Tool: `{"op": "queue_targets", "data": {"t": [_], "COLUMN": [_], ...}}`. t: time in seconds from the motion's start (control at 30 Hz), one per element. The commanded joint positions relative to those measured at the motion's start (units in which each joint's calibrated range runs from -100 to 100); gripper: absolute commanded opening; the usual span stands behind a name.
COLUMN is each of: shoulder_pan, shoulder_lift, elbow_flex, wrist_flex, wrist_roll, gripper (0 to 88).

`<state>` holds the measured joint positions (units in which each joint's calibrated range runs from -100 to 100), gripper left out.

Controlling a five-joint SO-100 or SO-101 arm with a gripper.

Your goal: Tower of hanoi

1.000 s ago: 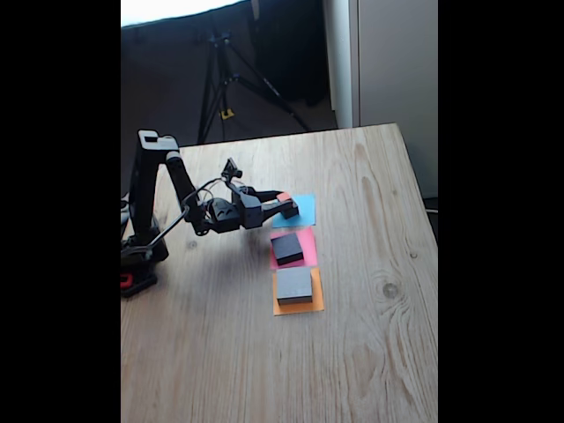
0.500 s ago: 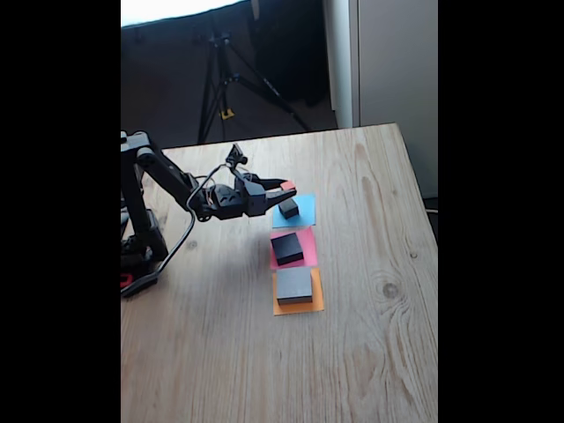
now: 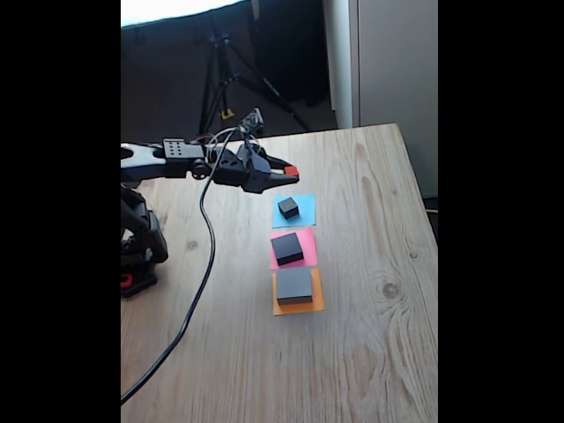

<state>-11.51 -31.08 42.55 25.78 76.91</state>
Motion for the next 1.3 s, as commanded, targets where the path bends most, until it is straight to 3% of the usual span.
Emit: {"op": "queue_targets", "data": {"t": [0.0,0.43,0.77,1.0,1.27], "shoulder_pan": [1.86,9.88,20.75,25.26,29.11], "shoulder_lift": [-6.01,-11.01,-12.9,-16.61,-25.92], "elbow_flex": [-15.0,-46.46,-50.27,-32.55,9.0], "wrist_flex": [15.94,45.81,50.26,45.41,18.21], "wrist_roll": [-3.0,-1.83,5.2,6.7,18.41], "gripper": [2.3,1.9,1.8,1.2,1.8]}}
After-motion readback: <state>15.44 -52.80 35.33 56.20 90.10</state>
